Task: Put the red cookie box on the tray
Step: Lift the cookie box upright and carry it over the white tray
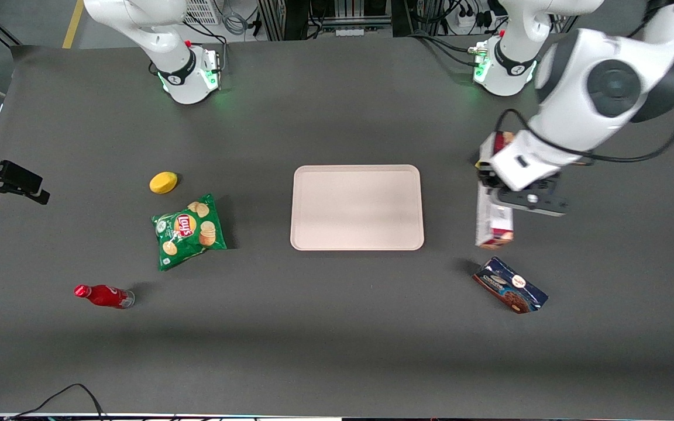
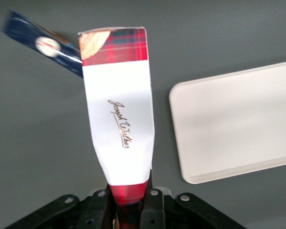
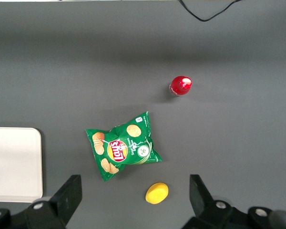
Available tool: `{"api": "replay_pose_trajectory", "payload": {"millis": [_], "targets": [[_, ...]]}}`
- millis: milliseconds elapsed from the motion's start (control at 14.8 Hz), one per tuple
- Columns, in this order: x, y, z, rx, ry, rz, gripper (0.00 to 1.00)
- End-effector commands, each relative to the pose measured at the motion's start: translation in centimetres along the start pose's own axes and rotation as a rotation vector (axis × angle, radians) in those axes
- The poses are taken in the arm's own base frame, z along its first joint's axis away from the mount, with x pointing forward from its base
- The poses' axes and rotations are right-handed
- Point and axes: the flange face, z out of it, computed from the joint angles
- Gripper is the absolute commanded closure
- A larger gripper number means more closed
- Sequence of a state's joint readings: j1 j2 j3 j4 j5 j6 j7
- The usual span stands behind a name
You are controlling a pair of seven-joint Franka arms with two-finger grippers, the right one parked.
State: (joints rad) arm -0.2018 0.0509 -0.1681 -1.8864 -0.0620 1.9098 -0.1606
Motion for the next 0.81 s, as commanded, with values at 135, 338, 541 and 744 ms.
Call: {"api": "replay_pose_trajectory", "payload": {"millis": [135,338,541,744], "targets": [[-0.2,7.4,6.4,0.006,-0.012,-0.084,1.0],[-0.5,9.2,11.0,0.004,-0.032,-0.058,0.99],[-0.8,11.7,15.0,0.007,-0.054,-0.02,1.0],[-1.6,13.8,17.9,0.003,-0.015,-0.069,1.0]]}}
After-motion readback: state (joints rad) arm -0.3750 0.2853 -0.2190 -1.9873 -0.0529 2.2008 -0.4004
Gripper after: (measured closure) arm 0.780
